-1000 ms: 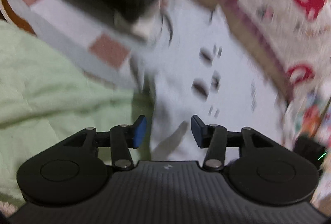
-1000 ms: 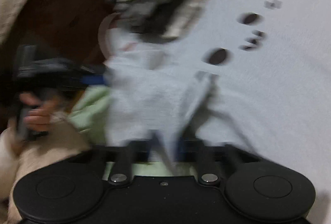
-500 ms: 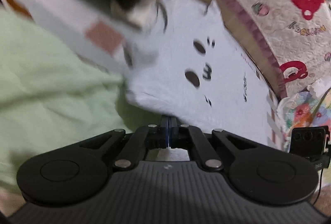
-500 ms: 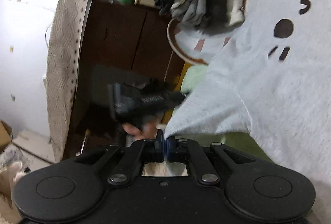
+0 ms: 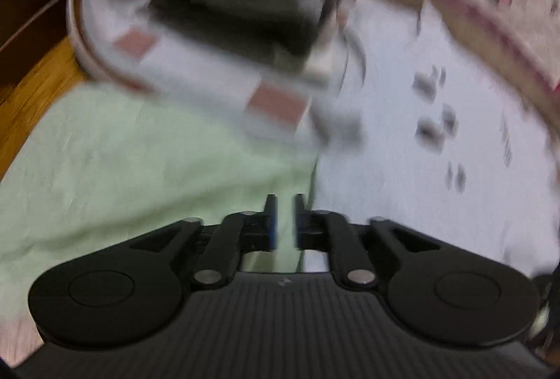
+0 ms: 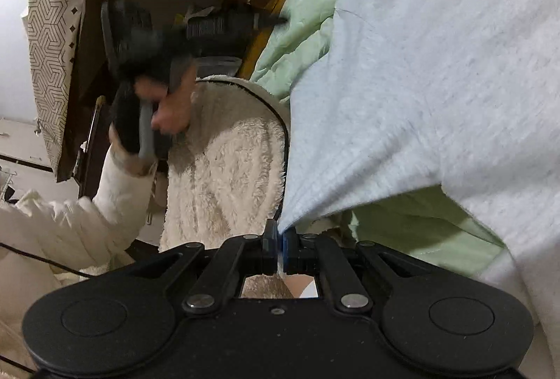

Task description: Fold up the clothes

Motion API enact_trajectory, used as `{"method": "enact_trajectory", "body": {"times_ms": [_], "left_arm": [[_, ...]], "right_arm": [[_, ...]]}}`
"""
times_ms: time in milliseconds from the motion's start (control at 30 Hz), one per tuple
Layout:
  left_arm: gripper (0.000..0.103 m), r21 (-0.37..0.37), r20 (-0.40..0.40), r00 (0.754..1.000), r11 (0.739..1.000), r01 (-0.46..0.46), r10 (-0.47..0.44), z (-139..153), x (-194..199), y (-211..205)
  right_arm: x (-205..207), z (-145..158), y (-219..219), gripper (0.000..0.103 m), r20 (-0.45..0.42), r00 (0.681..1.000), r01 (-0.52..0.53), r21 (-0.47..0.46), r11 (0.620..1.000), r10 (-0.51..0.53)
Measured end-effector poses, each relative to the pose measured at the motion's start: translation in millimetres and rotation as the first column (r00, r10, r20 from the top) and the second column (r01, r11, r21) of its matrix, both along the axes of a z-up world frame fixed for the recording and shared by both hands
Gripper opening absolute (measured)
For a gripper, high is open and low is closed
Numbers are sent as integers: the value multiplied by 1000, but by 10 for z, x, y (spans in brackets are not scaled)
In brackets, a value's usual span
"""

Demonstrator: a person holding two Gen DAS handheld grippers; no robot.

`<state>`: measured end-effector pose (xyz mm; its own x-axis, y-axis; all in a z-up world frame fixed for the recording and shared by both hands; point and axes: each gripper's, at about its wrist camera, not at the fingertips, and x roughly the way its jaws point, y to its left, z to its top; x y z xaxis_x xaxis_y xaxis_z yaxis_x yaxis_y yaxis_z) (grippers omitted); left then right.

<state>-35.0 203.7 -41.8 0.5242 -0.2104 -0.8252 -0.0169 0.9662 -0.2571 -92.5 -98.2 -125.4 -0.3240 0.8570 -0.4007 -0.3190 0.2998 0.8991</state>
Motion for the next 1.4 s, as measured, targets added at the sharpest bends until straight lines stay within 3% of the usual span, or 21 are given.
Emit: {"method": "enact_trajectory", "body": {"times_ms": [33,200,300,333,400,467,500,533,600,700,767,833,900,967,1000,1033,1100,1167,1233,1300,1400], "left_arm": [[58,-42,28,999,999,16,-15,-26,136,18],[59,-219,-116,987,972,83,-110,-556,940,-122],[64,-223,-211,970,972,69,-118,-832,1284,-227],[68,-207,-227,968,976,62,-110,-892,1343,-261],[75,-243,-180,976,967,76,-121,-856,1380,-300],[66,-282,-171,971,953,113,-166,-859,1389,-344],[22,-272,-152,969,950,151,-197,-852,1367,-383],[2,-188,-111,971,964,190,-213,-792,1314,-442],[2,-16,-34,967,968,252,-253,-667,1207,-559],[3,131,75,964,961,243,-254,-361,1031,-657],[9,208,76,971,956,206,-225,-320,999,-733],[13,401,43,982,904,150,-182,-447,1007,-809],[13,518,-10,984,841,155,-176,-634,1041,-808],[13,442,-31,989,886,141,-142,-656,1048,-634],[14,398,-13,990,908,134,-140,-603,1026,-571],[16,356,7,990,926,128,-140,-548,1003,-514],[26,347,103,977,927,141,-187,-398,939,-559],[37,347,191,947,921,179,-257,-277,893,-703],[42,353,194,935,910,217,-298,-270,1082,-894],[46,358,197,920,898,253,-338,-263,1271,-1084],[49,368,200,895,878,308,-398,-253,1554,-1369]], "right_arm": [[-4,8,-3,5,4,1000,0,1,1000,0],[-13,-9,92,5,17,1000,0,-23,1000,1],[24,41,180,5,44,999,14,-15,1000,-13],[28,63,172,5,51,999,17,-8,1000,-17],[26,105,145,5,56,998,28,11,1000,-28],[28,97,135,5,39,998,39,40,998,-40],[29,93,130,5,30,998,45,54,998,-46],[30,89,125,5,21,998,50,69,996,-52],[39,90,136,5,13,998,57,90,994,-59],[84,108,100,5,4,999,52,104,993,-53],[61,93,174,5,17,999,29,79,996,-31],[32,53,258,5,43,999,-3,4,1000,3],[3,13,343,6,67,997,-34,-71,997,38],[-10,10,382,11,92,994,-42,-136,990,55],[-5,51,354,18,115,992,-41,-153,987,59],[4,100,320,34,141,988,-37,-167,985,61],[93,294,160,47,223,974,4,-169,986,34],[259,515,-32,47,298,954,78,-163,984,-26],[516,760,-277,47,376,920,181,-165,970,-108],[862,1016,-536,47,465,865,302,-185,935,-187],[1582,1334,-876,47,582,775,466,-266,844,-245]]}}
